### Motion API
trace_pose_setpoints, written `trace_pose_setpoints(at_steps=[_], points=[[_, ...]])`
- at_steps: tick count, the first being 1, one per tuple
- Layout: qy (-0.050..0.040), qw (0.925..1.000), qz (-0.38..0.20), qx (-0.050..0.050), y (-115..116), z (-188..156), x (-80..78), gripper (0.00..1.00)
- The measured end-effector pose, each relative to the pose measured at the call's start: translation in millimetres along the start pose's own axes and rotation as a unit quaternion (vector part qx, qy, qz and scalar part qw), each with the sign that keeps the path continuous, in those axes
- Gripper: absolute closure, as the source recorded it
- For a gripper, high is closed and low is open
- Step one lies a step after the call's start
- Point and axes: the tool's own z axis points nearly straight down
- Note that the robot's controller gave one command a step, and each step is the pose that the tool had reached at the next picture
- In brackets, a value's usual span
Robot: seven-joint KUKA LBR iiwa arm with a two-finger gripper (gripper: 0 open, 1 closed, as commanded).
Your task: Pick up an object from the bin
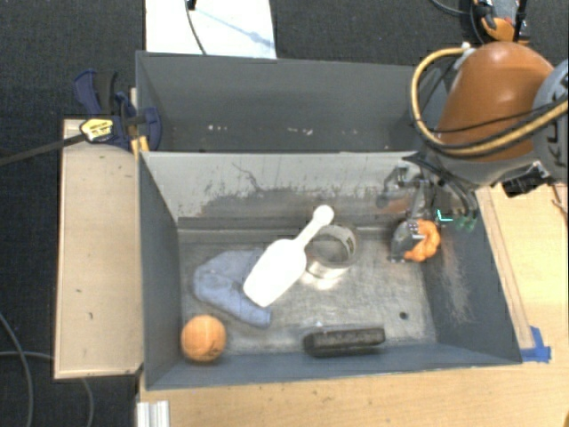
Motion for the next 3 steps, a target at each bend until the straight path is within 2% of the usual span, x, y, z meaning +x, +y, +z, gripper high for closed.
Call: trace_pose_setpoints(at_steps=[1,2,3], points=[[-0.0044,1.0000,0.000,0.000,0.1,-4.7,-1.5,0.00],[-0.0085,0.9999,0.008,0.000,1.4,34.7,-2.4,0.00],[-0.0061,0.9998,-0.021,0.000,11.3,96.7,-8.3,0.00]])
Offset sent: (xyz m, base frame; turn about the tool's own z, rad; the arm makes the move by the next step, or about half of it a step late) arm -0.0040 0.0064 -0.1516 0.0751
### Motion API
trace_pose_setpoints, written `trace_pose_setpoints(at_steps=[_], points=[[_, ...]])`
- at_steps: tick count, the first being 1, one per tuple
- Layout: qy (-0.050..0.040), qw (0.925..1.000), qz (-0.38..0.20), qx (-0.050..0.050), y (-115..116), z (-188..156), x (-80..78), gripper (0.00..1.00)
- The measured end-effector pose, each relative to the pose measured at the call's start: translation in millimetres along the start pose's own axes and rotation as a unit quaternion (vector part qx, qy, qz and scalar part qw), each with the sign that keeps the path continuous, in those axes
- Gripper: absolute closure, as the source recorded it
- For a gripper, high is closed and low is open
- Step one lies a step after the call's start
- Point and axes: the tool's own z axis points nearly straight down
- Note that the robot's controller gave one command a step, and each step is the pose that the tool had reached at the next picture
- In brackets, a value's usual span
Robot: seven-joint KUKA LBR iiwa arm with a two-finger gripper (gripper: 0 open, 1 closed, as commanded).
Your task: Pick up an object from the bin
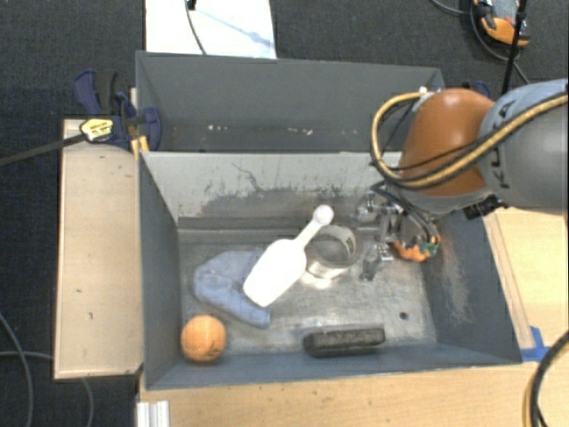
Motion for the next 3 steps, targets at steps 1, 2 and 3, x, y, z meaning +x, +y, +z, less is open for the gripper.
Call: trace_pose_setpoints(at_steps=[1,2,3], points=[[-0.0139,0.9997,-0.017,0.008,21.3,21.4,-4.7,0.00],[-0.0145,0.9997,-0.020,0.003,25.5,20.4,-4.8,1.00],[-0.0145,0.9997,-0.020,0.003,25.5,20.4,-4.8,1.00]])
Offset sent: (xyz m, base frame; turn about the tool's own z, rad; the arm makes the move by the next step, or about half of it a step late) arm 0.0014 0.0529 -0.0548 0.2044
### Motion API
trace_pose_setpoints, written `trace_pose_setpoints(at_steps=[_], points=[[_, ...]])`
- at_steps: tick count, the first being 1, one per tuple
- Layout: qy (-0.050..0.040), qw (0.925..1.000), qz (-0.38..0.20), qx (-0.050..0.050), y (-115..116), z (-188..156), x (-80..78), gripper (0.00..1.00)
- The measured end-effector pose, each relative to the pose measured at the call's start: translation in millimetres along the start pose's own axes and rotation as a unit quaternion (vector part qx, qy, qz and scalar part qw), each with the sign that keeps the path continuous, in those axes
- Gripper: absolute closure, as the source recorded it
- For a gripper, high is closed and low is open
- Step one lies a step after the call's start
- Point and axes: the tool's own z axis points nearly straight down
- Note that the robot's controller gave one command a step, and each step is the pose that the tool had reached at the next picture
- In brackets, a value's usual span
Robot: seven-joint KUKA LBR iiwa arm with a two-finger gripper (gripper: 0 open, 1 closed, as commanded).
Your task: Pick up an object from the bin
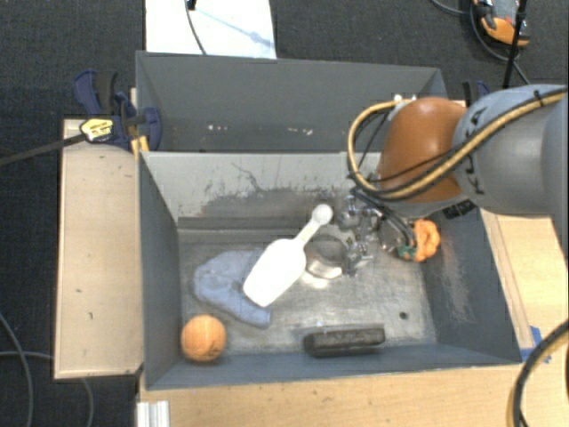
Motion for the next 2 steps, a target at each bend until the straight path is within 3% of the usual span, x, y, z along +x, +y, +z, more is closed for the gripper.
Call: trace_pose_setpoints(at_steps=[1,2], points=[[0.0223,0.9997,0.009,-0.004,1.3,-35.0,12.8,1.00],[0.0088,0.9999,0.014,-0.003,-12.1,-45.8,3.7,1.00]])
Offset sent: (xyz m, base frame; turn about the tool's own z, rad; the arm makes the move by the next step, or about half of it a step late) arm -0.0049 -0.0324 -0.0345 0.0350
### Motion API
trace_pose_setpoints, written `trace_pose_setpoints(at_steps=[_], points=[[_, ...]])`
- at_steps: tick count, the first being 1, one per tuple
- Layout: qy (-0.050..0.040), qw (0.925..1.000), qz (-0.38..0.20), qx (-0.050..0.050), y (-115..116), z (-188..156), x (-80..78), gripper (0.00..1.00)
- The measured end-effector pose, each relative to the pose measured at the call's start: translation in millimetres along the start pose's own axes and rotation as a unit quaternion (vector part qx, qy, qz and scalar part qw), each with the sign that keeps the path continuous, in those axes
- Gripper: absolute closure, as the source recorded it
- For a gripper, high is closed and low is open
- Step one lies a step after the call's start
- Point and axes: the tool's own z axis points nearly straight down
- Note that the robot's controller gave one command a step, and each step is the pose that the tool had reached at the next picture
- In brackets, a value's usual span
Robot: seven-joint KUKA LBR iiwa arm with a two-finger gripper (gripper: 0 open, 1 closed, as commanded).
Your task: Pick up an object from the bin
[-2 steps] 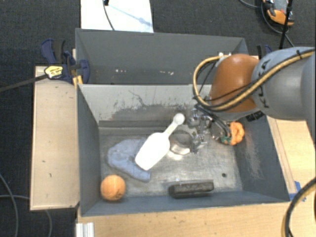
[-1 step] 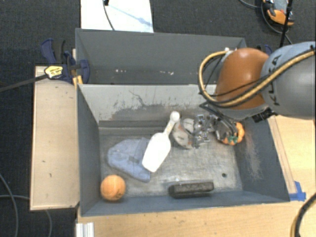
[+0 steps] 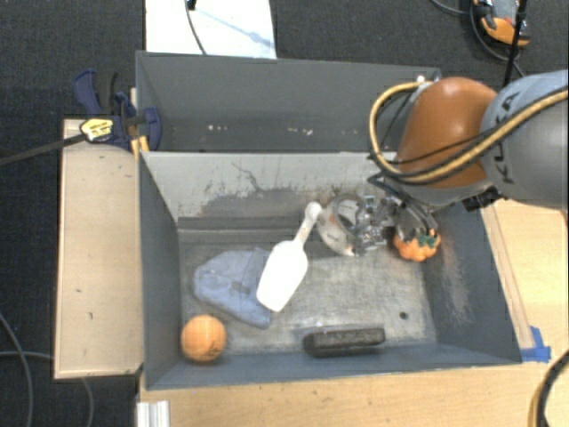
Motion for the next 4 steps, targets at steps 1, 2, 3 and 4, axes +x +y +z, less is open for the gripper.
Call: trace_pose_setpoints(at_steps=[1,2,3,4], points=[[0.0156,0.9999,0.002,-0.001,17.2,-11.5,6.2,1.00],[0.0144,0.9997,0.020,-0.001,14.4,71.8,-5.3,0.00],[0.0196,0.9996,0.019,-0.001,15.6,70.9,-2.9,1.00],[0.0196,0.9996,0.018,-0.001,15.7,70.9,-3.0,1.00]])
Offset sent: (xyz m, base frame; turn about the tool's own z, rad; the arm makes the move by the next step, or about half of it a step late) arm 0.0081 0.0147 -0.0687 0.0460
